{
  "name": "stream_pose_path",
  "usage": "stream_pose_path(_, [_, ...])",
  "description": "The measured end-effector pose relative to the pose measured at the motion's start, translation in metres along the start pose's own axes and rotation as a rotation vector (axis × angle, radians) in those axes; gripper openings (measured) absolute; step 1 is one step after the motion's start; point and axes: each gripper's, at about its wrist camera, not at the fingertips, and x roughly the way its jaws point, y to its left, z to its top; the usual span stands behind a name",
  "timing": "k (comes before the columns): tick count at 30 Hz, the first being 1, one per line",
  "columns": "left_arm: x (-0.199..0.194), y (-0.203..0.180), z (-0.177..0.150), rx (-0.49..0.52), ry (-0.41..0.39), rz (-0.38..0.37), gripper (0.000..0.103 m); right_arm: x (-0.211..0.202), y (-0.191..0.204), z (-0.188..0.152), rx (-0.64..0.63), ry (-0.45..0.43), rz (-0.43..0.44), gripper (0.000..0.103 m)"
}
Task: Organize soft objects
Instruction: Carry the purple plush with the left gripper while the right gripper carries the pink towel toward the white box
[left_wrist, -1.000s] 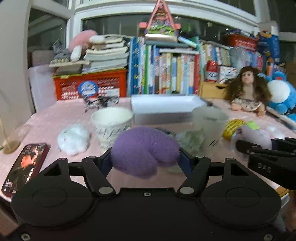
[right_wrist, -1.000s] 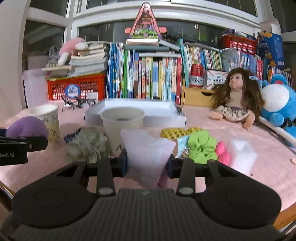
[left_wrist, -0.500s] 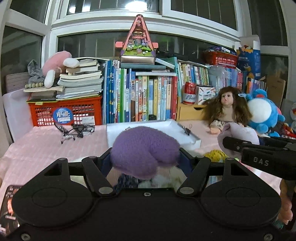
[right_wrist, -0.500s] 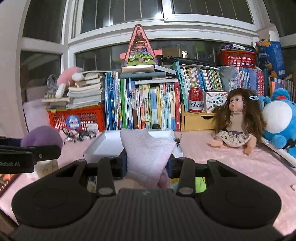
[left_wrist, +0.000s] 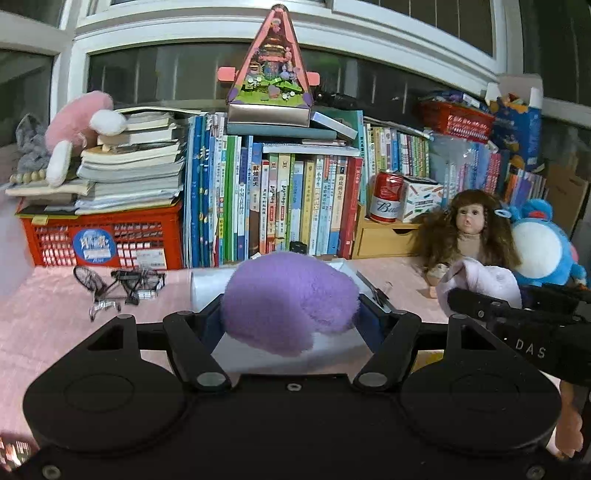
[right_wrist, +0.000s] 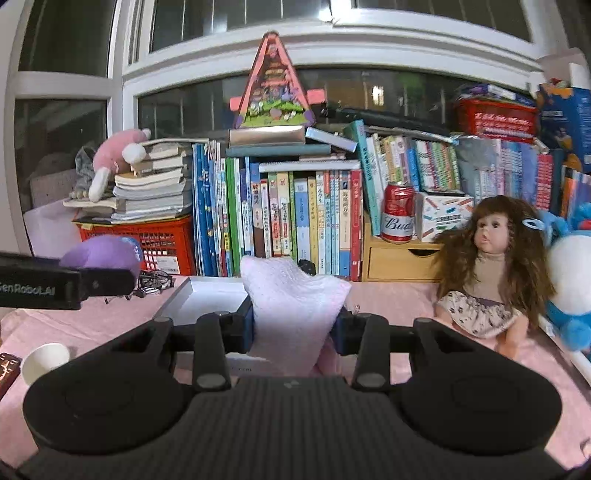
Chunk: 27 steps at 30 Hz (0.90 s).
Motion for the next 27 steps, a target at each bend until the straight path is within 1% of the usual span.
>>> stream_pose_path(2, [0.017,-0.001,0.010,-0.003,0.025,0.004,0.069,0.015,-0.002,0.008,0.000,0.033,0.015,0.044])
stream_pose_path(5, [0.047,0.000,0.022,-0.031,0.096,-0.004,0.069,0.040,-0.005,0.017,-0.007,0.080,0.015,0.044])
stream_pose_path(9, [0.089,0.007,0.029,-0.054,0.193,0.019,0.069,0.079,-0.013,0.020,0.026,0.173,0.014,0.044])
stream_pose_path(12, [0.118,0.014,0.025,-0.070,0.256,0.027,0.069,0.108,-0.020,0.019,0.044,0.234,0.007,0.044])
stream_pose_path(16, [0.150,0.019,0.019,-0.086,0.328,0.063,0.069,0.143,-0.028,0.017,0.084,0.312,0.009,0.044])
stream_pose_path(20, [0.174,0.019,0.009,-0.078,0.366,0.095,0.069,0.168,-0.028,0.012,0.079,0.350,0.006,0.044])
stream_pose_path(27, [0.201,0.016,-0.006,-0.069,0.432,0.107,0.069,0.195,-0.023,-0.005,0.056,0.435,-0.001,0.045])
